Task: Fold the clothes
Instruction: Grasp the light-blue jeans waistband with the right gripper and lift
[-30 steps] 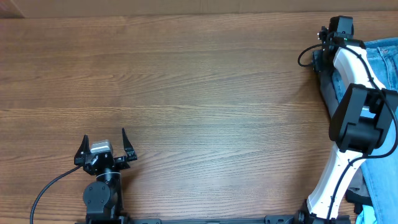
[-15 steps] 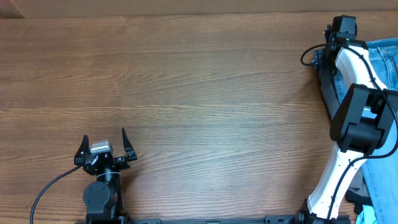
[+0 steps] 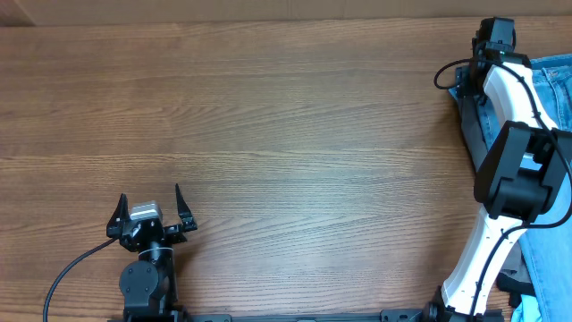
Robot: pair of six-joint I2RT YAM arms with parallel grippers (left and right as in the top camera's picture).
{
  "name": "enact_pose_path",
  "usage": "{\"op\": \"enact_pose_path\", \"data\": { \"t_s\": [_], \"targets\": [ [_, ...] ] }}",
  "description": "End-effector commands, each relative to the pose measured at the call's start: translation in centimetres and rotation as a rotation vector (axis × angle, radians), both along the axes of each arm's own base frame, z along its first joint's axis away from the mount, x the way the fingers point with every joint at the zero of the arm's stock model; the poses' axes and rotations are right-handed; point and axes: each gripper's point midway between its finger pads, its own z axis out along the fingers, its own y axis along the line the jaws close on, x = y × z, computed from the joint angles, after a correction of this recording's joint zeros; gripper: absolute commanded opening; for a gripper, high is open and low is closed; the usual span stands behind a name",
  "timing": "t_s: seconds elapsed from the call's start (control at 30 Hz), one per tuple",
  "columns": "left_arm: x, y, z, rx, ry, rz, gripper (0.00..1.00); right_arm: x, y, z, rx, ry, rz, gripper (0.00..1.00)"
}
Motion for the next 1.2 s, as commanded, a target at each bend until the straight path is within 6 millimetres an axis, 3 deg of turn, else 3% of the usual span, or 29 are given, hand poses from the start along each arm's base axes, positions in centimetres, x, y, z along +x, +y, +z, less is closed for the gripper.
{"op": "enact_pose_path", "data": {
  "t_s": [0.0,0.27,0.37,0.57,0.67,0.77,1.03,1.17],
  "targets": [
    [0.0,-0.2,0.0,0.017,-0.003,-0.009,1.0,0.3,-1.3,1.7,-0.018,-0.043,-0.038,0.89],
    [0.0,-0.2,0.0,0.017,-0.003,-0.009,1.0,-0.7,-3.3,1.4,-0.015,-0.04,-0.083,0.82],
    [0.0,-0.2,0.0,0.017,-0.003,-0.009,1.0,-0.6,-3.5,1.6,-0.024,-0.049,-0.094,0.89],
    [0.0,-0.2,0.0,0.017,-0.003,-0.009,1.0,0.7,-1.8,2.4,-0.014,-0.096,-0.091,0.93],
    [0.0,-0.2,0.0,0.017,-0.003,-0.009,1.0,1.4,0.1,2.2,0.002,-0.07,0.006,0.94],
    [0.0,-0.2,0.0,0.017,-0.003,-0.009,1.0,1.2,0.6,1.5,0.028,-0.052,0.022,0.89],
    [0.0,-0.2,0.0,0.017,-0.003,-0.009,1.0,-0.3,-1.0,-0.1,0.033,-0.018,-0.006,0.84],
    [0.0,-0.2,0.0,0.017,-0.003,-0.009,1.0,-0.3,-0.9,-0.1,0.033,-0.017,-0.006,0.71]
  ]
}}
